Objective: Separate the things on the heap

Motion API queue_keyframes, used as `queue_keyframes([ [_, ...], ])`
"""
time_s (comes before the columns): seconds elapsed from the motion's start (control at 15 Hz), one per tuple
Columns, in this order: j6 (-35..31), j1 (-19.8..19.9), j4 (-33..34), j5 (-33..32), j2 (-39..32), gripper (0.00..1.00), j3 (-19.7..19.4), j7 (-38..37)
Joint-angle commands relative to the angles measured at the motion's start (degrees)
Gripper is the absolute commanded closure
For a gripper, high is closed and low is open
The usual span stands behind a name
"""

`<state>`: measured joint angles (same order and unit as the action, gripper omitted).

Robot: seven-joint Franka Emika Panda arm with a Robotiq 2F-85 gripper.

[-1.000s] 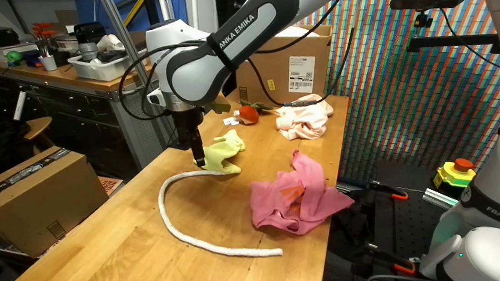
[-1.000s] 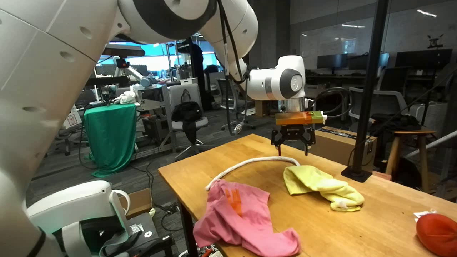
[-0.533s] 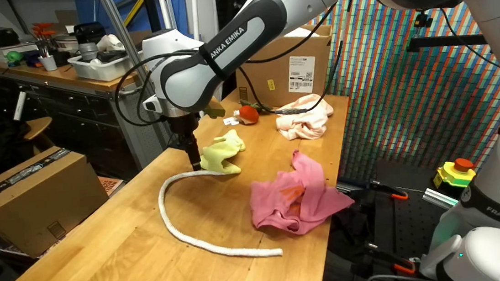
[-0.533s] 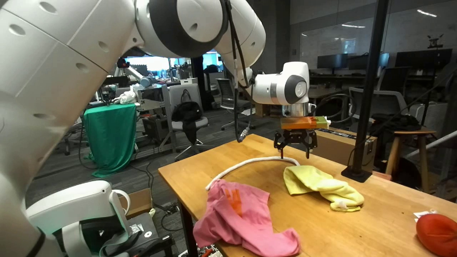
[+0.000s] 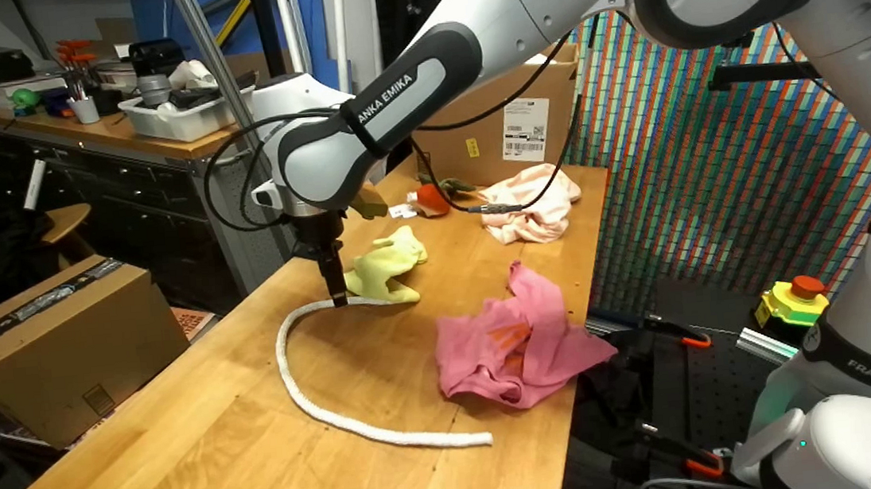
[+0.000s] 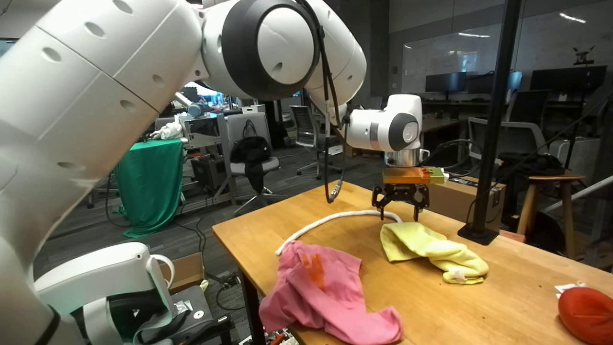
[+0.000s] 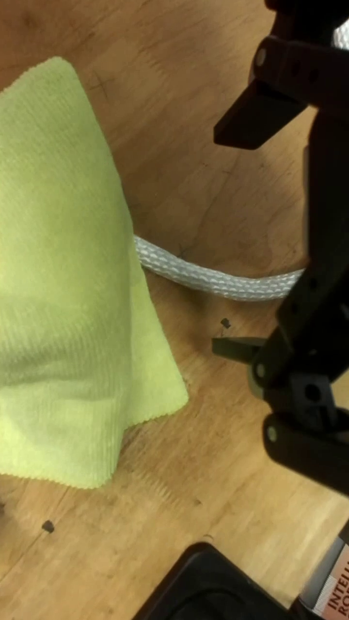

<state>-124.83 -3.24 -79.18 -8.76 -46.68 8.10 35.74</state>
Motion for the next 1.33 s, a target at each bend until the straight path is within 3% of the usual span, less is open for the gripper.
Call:
queue_keyframes([
  [0.0,1.8,0.7,4.0,0.9,-2.7,0.00,0.9,1.5],
  [1.27,2.6,1.0,5.5,1.1,-6.0,0.00,0.8,1.4],
])
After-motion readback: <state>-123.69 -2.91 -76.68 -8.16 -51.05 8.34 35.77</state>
